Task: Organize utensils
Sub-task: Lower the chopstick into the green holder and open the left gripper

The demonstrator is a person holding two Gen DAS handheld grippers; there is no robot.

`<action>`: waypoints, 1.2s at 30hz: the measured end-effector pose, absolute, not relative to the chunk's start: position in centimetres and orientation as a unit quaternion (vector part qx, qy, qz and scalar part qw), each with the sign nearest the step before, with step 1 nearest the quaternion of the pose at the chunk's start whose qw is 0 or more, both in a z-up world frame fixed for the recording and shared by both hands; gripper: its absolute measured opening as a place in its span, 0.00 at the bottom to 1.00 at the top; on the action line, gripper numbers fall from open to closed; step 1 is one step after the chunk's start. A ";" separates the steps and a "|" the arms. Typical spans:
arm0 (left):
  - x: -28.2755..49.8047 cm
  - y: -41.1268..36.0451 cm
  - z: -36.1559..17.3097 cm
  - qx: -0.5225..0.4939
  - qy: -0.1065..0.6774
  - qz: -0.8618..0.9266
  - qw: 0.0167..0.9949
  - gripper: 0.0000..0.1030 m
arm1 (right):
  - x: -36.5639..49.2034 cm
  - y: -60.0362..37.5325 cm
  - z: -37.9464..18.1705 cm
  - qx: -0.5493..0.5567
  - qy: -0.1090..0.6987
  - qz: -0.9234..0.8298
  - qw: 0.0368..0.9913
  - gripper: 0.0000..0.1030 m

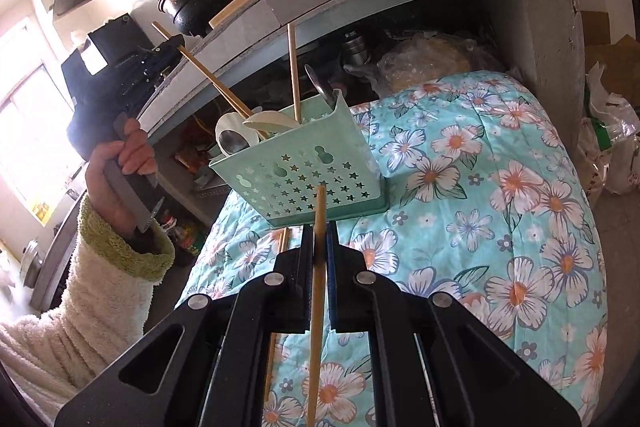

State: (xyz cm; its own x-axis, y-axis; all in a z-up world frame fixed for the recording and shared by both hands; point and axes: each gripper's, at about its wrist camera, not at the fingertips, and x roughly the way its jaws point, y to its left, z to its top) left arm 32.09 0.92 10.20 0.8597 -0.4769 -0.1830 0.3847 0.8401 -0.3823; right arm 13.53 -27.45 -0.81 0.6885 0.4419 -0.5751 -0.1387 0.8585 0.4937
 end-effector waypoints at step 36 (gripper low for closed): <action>20.4 4.7 -0.9 -0.170 0.288 -0.260 0.906 0.21 | 15.6 -25.5 13.7 0.131 0.185 0.170 0.959 0.06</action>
State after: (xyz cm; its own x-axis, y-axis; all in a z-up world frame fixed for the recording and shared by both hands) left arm 20.36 4.70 -0.90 0.6983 -0.5689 -0.4343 0.3732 0.8072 -0.4573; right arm 15.59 -25.52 13.73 0.8734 0.3748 -0.3110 -0.2779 0.9079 0.3139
